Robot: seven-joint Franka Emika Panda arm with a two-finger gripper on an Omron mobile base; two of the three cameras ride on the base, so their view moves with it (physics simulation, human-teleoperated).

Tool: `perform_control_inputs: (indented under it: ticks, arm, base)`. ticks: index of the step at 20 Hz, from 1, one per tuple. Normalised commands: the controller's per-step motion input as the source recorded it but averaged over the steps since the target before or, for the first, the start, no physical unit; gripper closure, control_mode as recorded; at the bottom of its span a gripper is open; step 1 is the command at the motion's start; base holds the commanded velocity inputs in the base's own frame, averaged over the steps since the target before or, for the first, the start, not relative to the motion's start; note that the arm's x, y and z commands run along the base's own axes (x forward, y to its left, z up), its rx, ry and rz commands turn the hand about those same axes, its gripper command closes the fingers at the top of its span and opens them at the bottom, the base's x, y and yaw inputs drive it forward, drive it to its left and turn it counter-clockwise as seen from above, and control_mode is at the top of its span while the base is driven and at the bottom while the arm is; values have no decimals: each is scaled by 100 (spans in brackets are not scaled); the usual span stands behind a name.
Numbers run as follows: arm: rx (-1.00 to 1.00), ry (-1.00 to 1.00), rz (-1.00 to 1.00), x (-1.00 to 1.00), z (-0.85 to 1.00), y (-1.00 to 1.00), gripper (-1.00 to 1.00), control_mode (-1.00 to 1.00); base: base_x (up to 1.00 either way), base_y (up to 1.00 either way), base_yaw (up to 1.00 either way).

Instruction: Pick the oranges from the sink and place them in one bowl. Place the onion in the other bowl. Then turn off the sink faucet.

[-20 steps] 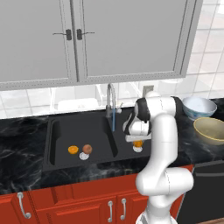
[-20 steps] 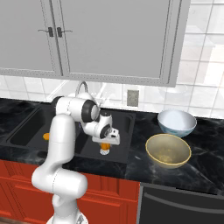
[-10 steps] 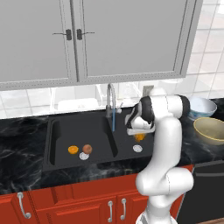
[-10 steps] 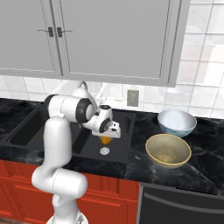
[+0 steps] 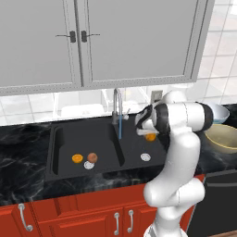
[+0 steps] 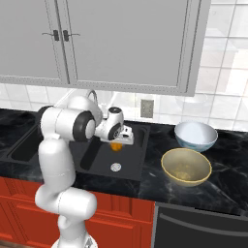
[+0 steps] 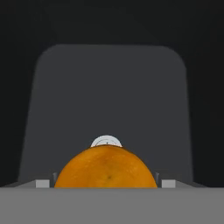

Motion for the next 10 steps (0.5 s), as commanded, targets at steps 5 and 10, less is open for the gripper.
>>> perform_control_inputs:
  ticks: [5, 10]
  arm:
    - [0, -2, 0, -24, 54, 0, 100, -100]
    - [0, -1, 0, -28, 46, 0, 100, -100]
  base:
    - [0, 0, 0]
    - [0, 0, 0]
